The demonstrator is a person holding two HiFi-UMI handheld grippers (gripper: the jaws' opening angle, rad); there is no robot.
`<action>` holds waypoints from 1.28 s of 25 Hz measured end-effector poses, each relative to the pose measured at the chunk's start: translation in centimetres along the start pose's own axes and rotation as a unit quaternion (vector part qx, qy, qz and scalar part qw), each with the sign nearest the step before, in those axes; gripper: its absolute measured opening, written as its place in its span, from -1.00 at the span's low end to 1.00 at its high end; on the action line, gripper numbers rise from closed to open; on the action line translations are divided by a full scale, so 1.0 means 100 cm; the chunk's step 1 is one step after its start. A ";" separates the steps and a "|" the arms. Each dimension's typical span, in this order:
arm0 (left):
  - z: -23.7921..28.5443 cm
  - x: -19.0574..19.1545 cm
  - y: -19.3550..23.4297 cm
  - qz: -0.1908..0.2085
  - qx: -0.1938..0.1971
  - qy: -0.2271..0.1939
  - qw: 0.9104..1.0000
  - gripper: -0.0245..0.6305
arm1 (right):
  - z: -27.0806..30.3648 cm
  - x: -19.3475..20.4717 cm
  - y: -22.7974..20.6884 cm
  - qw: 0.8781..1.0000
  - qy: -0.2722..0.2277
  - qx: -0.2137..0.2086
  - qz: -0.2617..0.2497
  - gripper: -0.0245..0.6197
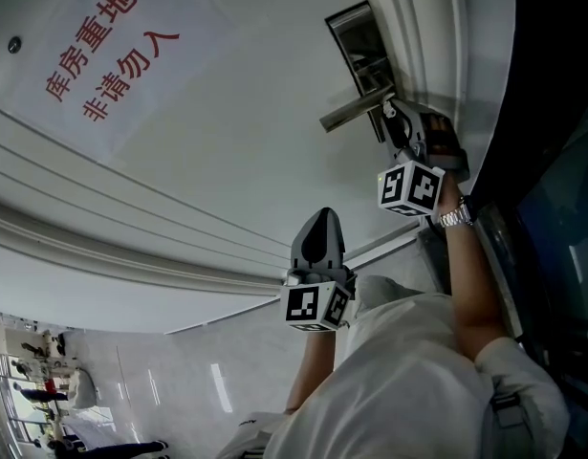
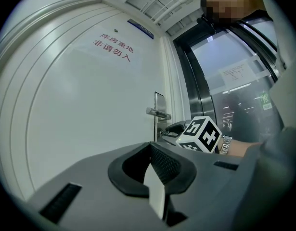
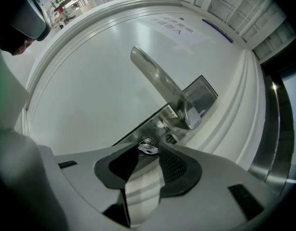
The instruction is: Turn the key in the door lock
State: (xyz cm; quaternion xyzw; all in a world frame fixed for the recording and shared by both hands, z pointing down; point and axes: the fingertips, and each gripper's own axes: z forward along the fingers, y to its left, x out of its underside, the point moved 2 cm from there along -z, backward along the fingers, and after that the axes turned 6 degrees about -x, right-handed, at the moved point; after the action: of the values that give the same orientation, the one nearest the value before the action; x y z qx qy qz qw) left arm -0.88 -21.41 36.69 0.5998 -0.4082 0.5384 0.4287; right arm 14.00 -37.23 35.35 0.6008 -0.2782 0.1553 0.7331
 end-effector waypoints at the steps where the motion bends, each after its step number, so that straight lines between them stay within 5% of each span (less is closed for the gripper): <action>1: 0.001 0.000 0.001 -0.001 -0.001 0.001 1.000 -0.90 | 0.001 -0.001 0.000 1.000 -0.001 -0.002 -0.004 -0.50; 9: 0.005 0.005 -0.003 -0.010 -0.002 0.008 1.000 -0.90 | 0.005 -0.003 -0.002 0.999 -0.018 -0.007 0.044 -0.50; 18: 0.006 0.003 0.004 -0.009 -0.012 0.004 1.000 -0.90 | 0.004 -0.003 -0.008 0.979 -0.022 -0.010 0.203 -0.50; 25: 0.005 0.005 0.006 -0.009 -0.016 0.006 1.000 -0.90 | 0.005 -0.002 -0.013 0.946 -0.039 -0.028 0.321 -0.51; 32: 0.000 0.006 0.015 -0.012 -0.030 0.006 0.999 -0.90 | 0.007 0.003 -0.013 0.893 -0.057 -0.055 0.443 -0.53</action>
State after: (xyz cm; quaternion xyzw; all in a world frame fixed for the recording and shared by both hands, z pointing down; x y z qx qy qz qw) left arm -2.21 -21.90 37.41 0.5885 -0.4146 0.5241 0.4551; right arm 14.84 -38.24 34.60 0.3817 -0.5648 0.4139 0.6032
